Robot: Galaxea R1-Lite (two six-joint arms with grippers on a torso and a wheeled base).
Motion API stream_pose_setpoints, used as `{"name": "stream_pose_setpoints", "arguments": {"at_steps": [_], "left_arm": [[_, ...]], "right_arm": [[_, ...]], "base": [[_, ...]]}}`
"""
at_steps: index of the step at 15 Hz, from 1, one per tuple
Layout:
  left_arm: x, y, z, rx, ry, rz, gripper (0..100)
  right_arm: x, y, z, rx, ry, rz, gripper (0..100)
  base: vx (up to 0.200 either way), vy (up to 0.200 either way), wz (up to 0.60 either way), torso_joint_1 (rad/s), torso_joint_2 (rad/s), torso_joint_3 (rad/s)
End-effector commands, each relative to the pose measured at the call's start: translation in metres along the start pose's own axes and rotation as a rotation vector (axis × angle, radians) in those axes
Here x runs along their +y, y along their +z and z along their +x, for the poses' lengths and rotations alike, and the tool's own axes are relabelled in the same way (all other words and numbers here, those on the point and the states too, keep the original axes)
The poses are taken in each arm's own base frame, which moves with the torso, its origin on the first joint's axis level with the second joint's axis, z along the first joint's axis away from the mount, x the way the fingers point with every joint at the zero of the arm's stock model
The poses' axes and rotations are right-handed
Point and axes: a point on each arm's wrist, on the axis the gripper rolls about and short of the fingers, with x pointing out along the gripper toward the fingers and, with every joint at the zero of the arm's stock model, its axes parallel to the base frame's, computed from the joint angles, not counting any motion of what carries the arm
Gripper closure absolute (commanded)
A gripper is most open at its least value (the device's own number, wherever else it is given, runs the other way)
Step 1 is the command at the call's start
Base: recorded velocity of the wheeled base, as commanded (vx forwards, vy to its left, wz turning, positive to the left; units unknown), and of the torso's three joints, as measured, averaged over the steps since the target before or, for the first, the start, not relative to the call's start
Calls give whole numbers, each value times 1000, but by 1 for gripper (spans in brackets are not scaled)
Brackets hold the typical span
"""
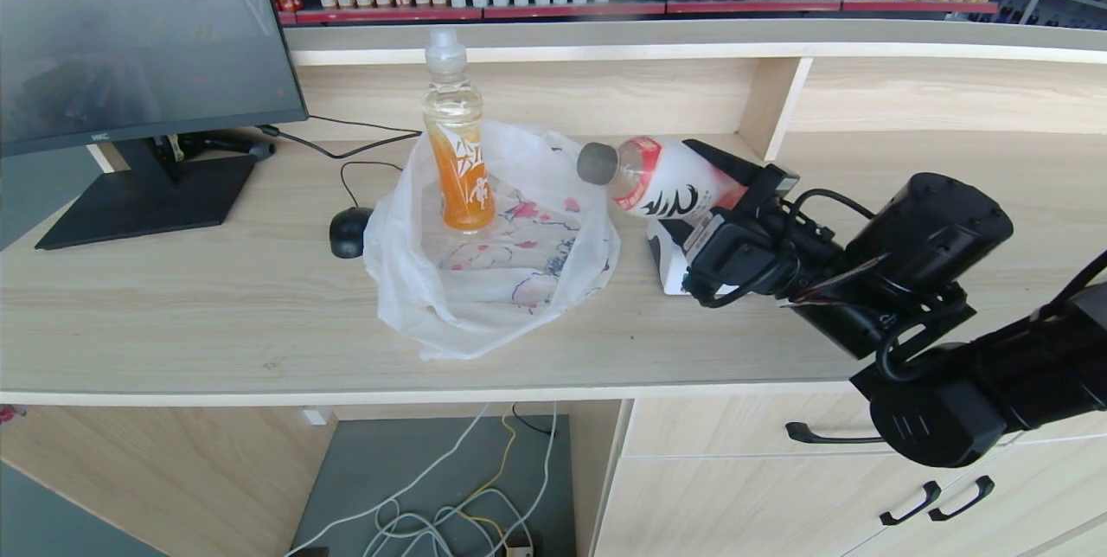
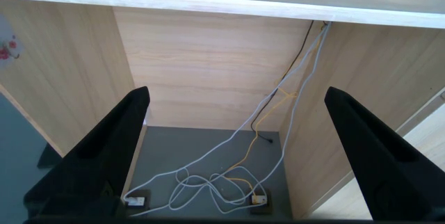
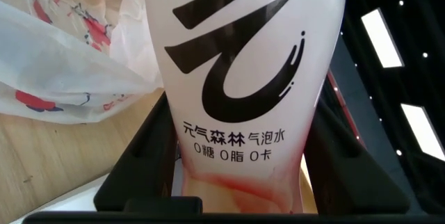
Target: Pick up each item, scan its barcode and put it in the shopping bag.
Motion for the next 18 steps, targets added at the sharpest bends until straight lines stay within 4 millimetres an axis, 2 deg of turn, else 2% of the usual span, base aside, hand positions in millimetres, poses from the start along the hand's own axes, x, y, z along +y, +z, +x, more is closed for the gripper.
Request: {"name": "stream_pose_setpoints", "arguments": {"at_steps": [1,3,5,9,13,14,15,18], "left_arm": [[0,0,0,0,0,0,0],[0,0,0,0,0,0,0],[0,0,0,0,0,0,0],[0,0,0,0,0,0,0],[0,0,0,0,2,0,0],[0,0,0,0,0,0,0],[0,0,0,0,0,0,0],[0,0,0,0,0,0,0]], "right_arm": [[-12,7,-1,-13,-36,9,100],[-23,20,-4,-21,-67,47,100],[-25,21,-16,4,-69,114,100],[-26,25,-27,31,-149,265,100],[-46,34,-36,-1,-197,352,100],[-44,35,-41,4,-185,391,100],[-42,38,-44,11,-179,447,100],[-37,66,-42,123,-311,748,100]], "base": [[0,0,0,0,0,0],[0,0,0,0,0,0],[0,0,0,0,0,0],[0,0,0,0,0,0],[0,0,0,0,0,0],[0,0,0,0,0,0],[0,0,0,0,0,0],[0,0,0,0,0,0]]}}
